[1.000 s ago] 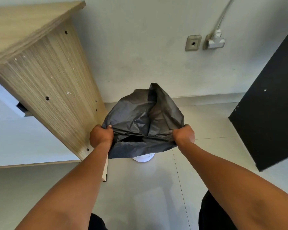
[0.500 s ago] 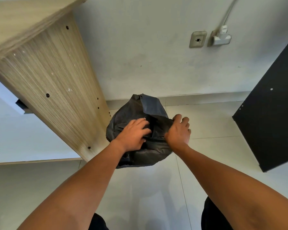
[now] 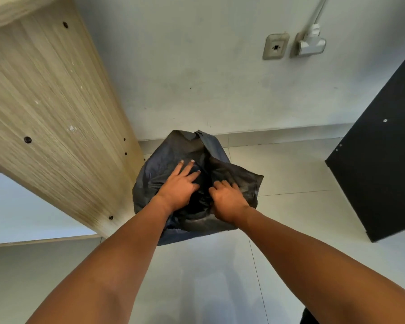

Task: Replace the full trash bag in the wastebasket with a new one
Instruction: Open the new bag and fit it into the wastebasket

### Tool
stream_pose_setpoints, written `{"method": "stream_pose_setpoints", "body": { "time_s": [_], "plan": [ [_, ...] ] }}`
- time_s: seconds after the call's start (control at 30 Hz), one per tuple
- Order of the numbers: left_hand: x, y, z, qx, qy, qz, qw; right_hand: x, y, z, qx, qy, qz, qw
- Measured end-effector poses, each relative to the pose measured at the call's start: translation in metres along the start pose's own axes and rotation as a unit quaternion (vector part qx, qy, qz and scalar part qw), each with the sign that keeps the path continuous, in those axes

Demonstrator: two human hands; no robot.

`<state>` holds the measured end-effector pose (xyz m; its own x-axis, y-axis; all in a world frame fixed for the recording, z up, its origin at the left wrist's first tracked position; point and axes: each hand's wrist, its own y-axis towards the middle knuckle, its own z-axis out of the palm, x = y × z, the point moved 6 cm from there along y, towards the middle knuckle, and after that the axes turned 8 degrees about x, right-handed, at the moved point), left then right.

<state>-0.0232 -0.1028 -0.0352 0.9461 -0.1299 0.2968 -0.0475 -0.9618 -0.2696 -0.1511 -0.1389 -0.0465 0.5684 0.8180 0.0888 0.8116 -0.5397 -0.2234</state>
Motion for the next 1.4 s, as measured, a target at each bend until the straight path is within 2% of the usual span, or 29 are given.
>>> {"method": "stream_pose_setpoints", "body": {
  "time_s": [0.17,0.27,0.33,0.43,0.5,0.57,0.63,0.73,0.83,0.9,0.97,1.03,1.13,1.27,1.33,1.4],
  "plan": [
    [0.035,0.0,0.027,0.056,-0.054,-0.067,0.995,-0.029,-0.001,0.007,0.006,0.103,0.047,0.994],
    [0.049,-0.002,0.046,0.064,-0.142,-0.111,0.982,-0.044,-0.004,0.018,0.025,0.249,0.074,0.965],
    [0.05,-0.006,0.058,0.066,-0.269,-0.132,0.952,-0.046,-0.002,0.026,0.032,0.334,0.099,0.937],
    [0.044,-0.011,0.065,0.041,-0.461,-0.152,0.873,-0.053,0.01,0.027,0.007,0.358,0.172,0.918],
    [0.047,-0.012,0.06,-0.021,-0.515,-0.159,0.842,-0.057,0.014,0.024,0.009,0.353,0.221,0.909],
    [0.055,-0.01,0.058,-0.073,-0.55,-0.16,0.817,-0.06,0.022,0.022,-0.002,0.36,0.229,0.904],
    [0.062,-0.01,0.062,-0.082,-0.57,-0.195,0.794,-0.062,0.027,0.02,-0.017,0.363,0.224,0.905],
    [0.061,-0.015,0.069,-0.062,-0.543,-0.244,0.801,-0.067,0.025,0.027,-0.021,0.354,0.215,0.91],
    [0.056,-0.023,0.071,-0.079,-0.519,-0.243,0.816,-0.069,0.016,0.035,-0.002,0.304,0.206,0.93],
    [0.05,-0.027,0.077,-0.044,-0.49,-0.252,0.833,-0.069,0.01,0.034,-0.012,0.285,0.207,0.936],
    [0.042,-0.031,0.082,-0.017,-0.475,-0.269,0.838,-0.067,0.007,0.034,-0.019,0.289,0.219,0.932],
    [0.035,-0.034,0.087,-0.003,-0.489,-0.279,0.826,-0.066,0.006,0.038,-0.01,0.309,0.246,0.919],
    [0.023,-0.035,0.096,0.03,-0.551,-0.302,0.777,-0.069,0.004,0.057,0.038,0.341,0.299,0.891],
    [0.016,-0.04,0.109,0.077,-0.625,-0.349,0.695,-0.074,-0.006,0.08,0.079,0.436,0.376,0.814],
    [0.014,-0.046,0.116,0.099,-0.654,-0.38,0.646,-0.071,-0.008,0.079,0.053,0.43,0.386,0.814],
    [0.008,-0.05,0.119,0.12,-0.691,-0.395,0.593,-0.065,-0.007,0.071,-0.024,0.386,0.361,0.849]
  ]
}}
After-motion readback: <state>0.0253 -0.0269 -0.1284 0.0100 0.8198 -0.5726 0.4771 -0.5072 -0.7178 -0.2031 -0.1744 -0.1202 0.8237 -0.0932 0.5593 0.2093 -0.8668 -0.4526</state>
